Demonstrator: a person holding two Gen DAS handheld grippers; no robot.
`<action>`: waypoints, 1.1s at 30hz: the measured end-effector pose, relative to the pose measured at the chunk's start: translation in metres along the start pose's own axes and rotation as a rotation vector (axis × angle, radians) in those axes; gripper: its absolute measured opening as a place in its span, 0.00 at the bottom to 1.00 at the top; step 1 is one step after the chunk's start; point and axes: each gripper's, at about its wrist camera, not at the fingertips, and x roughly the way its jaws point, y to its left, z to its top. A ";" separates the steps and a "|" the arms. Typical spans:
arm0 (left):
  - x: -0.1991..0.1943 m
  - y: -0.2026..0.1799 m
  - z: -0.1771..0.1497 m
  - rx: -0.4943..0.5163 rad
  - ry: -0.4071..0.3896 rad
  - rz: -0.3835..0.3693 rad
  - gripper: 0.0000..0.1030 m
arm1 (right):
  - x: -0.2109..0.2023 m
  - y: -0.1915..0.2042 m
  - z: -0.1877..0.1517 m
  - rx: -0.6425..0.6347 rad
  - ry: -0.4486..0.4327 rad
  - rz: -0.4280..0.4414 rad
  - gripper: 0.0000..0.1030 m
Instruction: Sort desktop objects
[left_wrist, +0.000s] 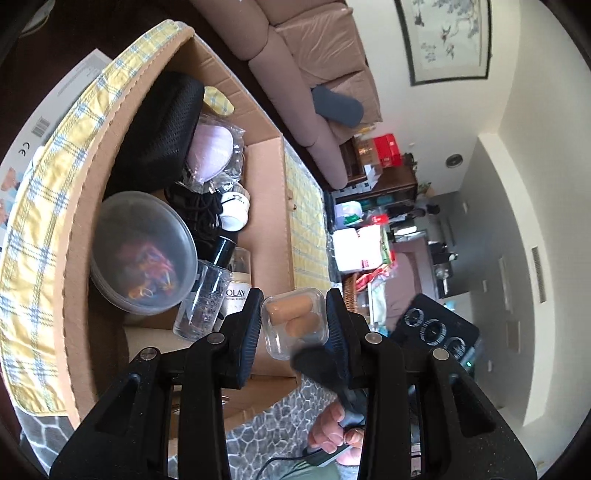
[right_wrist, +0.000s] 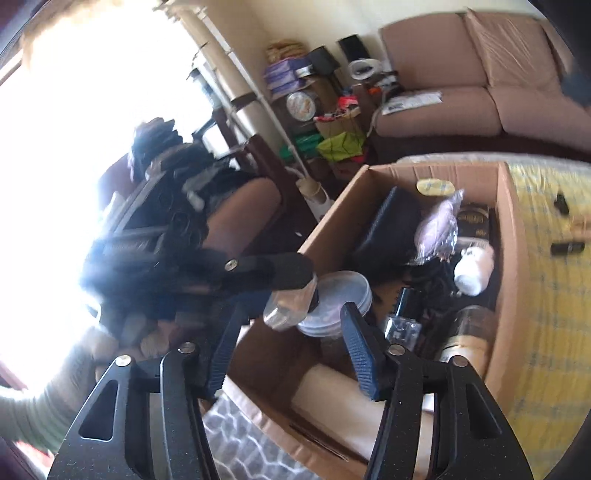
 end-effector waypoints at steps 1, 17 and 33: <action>0.002 0.000 0.000 -0.003 -0.002 -0.003 0.31 | 0.000 -0.005 0.001 0.034 -0.010 0.018 0.27; 0.022 0.001 0.002 -0.086 0.080 -0.068 0.60 | 0.026 0.091 -0.038 -0.900 0.136 -0.703 0.17; 0.029 0.012 0.000 -0.065 0.082 -0.043 0.27 | 0.017 0.062 -0.045 -0.758 0.093 -0.587 0.20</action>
